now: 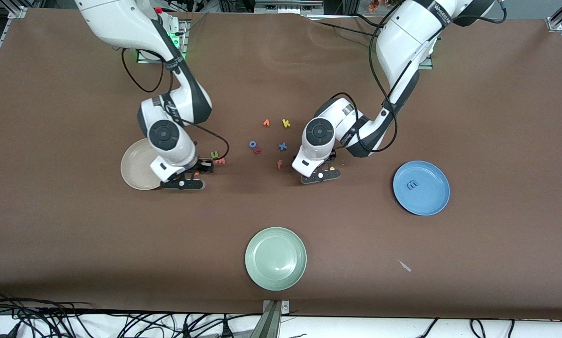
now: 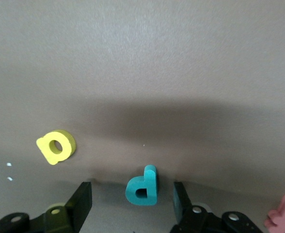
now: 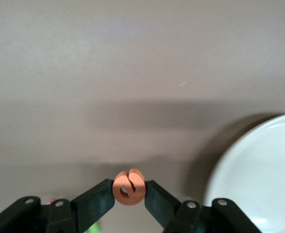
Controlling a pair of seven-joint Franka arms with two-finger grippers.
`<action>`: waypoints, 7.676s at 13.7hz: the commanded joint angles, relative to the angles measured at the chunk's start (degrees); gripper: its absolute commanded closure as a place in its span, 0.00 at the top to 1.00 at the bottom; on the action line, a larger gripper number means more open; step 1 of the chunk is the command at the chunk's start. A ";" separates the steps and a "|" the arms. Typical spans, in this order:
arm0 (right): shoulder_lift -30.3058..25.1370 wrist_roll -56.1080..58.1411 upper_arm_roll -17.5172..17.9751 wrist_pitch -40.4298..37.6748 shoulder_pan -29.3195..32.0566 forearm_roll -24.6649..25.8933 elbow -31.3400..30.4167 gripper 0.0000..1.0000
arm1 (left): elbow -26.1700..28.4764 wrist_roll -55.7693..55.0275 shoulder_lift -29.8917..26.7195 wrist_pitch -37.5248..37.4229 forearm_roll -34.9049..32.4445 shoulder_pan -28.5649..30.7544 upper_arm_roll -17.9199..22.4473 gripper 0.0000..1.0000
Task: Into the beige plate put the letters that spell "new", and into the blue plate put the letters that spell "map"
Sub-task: 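Drop the orange e on the beige plate while the left gripper places the p, then grasp the pink w and green n while the left gripper grasps the d, then drop the pink w on the beige plate while the left gripper places the d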
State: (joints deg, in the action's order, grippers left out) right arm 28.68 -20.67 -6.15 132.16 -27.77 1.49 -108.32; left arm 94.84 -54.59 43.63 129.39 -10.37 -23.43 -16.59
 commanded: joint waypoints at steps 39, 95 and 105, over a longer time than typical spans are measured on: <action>0.32 -16.95 0.35 23.67 -11.51 -0.17 -14.29 0.65 | 5.98 33.26 -12.79 -12.15 -7.38 32.67 -11.08 1.00; -3.82 -17.30 -0.27 24.89 -12.30 -0.96 -18.68 0.67 | 6.60 42.46 -15.93 -13.99 -11.87 40.31 -11.62 1.00; -2.32 -17.30 -0.44 28.85 -13.01 -0.79 -20.35 0.56 | -21.78 42.46 -19.81 -43.67 -1.60 40.31 -15.93 1.00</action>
State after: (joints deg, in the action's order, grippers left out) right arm 26.15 -38.17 -6.54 159.59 -40.51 1.13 -128.15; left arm 78.50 -12.35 22.95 91.29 -14.81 16.85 -32.34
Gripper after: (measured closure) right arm 0.414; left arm 0.000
